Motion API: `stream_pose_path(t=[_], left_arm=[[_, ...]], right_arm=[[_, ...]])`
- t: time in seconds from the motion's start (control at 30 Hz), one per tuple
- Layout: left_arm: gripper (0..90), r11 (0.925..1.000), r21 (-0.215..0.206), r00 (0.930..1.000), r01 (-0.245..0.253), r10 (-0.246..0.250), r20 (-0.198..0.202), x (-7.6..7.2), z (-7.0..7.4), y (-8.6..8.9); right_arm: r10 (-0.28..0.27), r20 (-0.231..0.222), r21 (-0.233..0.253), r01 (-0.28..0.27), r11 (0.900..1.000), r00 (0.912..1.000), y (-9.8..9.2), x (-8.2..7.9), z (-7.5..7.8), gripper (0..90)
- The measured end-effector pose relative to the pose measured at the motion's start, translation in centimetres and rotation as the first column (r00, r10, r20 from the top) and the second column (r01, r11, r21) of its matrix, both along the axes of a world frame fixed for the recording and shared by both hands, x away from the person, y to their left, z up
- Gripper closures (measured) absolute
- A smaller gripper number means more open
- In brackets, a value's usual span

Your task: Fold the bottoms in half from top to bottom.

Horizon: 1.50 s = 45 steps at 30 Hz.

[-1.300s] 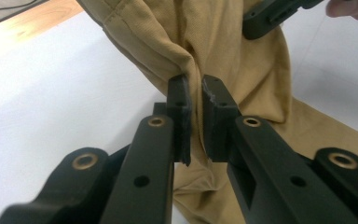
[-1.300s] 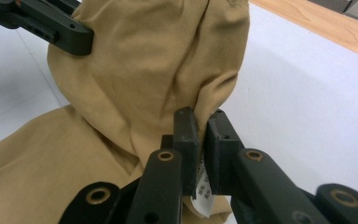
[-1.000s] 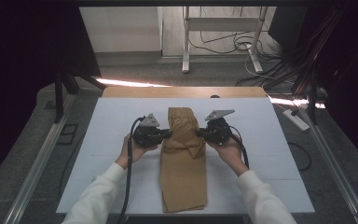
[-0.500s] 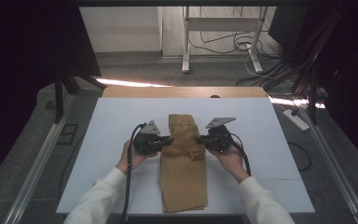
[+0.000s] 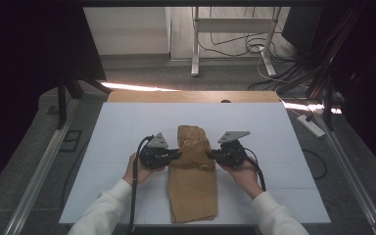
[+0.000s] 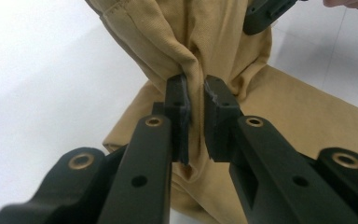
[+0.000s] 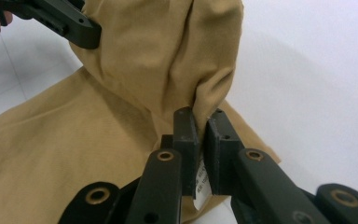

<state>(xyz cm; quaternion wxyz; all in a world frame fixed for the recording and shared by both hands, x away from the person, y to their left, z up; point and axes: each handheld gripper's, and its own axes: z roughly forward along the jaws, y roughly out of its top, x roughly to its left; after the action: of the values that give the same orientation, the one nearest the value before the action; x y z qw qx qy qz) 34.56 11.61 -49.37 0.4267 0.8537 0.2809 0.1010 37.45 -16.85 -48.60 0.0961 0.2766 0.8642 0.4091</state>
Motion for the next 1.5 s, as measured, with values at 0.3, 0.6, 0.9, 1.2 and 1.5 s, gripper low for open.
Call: stream_pose_path(t=[0.3,0.6,0.9,1.2,1.5], left_arm=[[80.2,1.0000,0.006,0.9999,0.003,-0.003,-0.010,-0.5,-0.3,0.0],[79.2,0.9999,0.012,0.9998,0.011,-0.011,-0.016,-1.0,-0.7,0.2],[75.6,0.9996,0.008,0.9993,0.028,-0.028,-0.025,-2.0,-0.9,0.1],[72.0,0.9988,0.017,0.9983,0.046,-0.045,-0.036,-2.7,-1.3,0.1],[64.1,0.9949,0.025,0.9932,0.098,-0.096,-0.066,-3.5,-1.5,0.2]], right_arm=[[0.000,-0.014,0.001,0.000,1.000,0.9999,-0.1,-0.4,-0.3,83.7],[0.013,-0.018,0.001,-0.013,1.000,0.9997,-0.1,-1.2,-0.5,83.7],[0.021,-0.019,-0.002,-0.021,1.000,0.9996,-0.6,-2.3,-0.8,82.7],[0.036,-0.023,-0.015,-0.036,0.999,0.9991,-0.7,-3.3,-1.1,81.8],[0.045,-0.017,-0.033,-0.046,0.998,0.9988,-0.9,-4.2,-1.2,80.6]])
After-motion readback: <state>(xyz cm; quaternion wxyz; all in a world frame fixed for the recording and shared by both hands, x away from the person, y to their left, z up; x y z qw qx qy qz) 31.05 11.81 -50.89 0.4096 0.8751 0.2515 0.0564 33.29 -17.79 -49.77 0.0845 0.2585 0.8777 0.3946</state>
